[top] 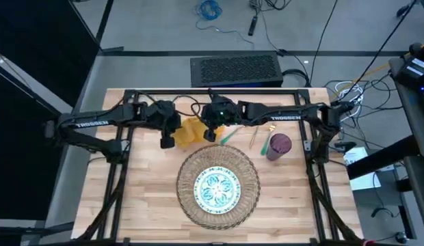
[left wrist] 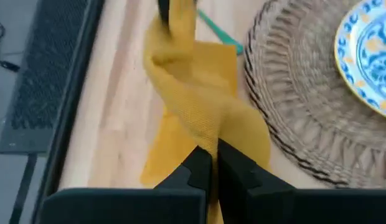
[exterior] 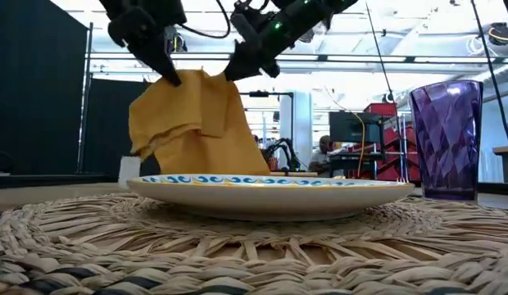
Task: Set table place
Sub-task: Fold the yellow table napkin
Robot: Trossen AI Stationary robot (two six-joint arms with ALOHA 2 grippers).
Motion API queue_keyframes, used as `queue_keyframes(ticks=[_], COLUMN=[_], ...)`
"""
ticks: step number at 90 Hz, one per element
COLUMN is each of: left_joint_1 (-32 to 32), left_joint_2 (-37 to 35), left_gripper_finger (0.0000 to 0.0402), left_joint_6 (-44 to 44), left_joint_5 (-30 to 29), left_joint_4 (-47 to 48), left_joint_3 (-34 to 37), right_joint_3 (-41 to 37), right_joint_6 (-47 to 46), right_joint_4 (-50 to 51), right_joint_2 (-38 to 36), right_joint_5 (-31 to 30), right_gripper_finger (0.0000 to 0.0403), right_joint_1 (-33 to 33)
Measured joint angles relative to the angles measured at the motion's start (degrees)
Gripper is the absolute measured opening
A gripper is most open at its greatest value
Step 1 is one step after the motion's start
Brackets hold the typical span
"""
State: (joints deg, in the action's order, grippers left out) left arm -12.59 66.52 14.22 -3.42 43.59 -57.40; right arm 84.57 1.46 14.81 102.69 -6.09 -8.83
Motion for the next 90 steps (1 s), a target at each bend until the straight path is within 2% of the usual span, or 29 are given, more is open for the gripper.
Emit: queue_keyframes(ticks=[17, 32, 68, 90], left_joint_1=[0.64, 0.67, -0.72, -3.46], left_joint_2=[0.52, 0.52, 0.65, 5.88], left_gripper_finger=[0.0000, 0.0000, 0.0000, 0.0000], left_joint_6=[1.30, 3.33, 9.28, 11.69], left_joint_5=[-5.13, -8.19, -11.10, -10.75], left_joint_4=[-0.33, -2.28, -7.57, -7.52], left_joint_3=[0.02, 0.01, -0.40, -0.46], right_joint_3=[-0.06, -0.76, -0.78, -0.78], right_joint_6=[-0.87, -1.01, -1.90, -2.30], right_joint_4=[3.89, 2.52, 2.15, 2.28], right_joint_2=[-0.21, -0.21, -0.21, -0.19], right_joint_5=[-3.69, -4.46, -4.55, -4.71], right_gripper_finger=[0.0000, 0.0000, 0.0000, 0.0000], right_joint_1=[0.87, 1.06, 1.09, 1.09])
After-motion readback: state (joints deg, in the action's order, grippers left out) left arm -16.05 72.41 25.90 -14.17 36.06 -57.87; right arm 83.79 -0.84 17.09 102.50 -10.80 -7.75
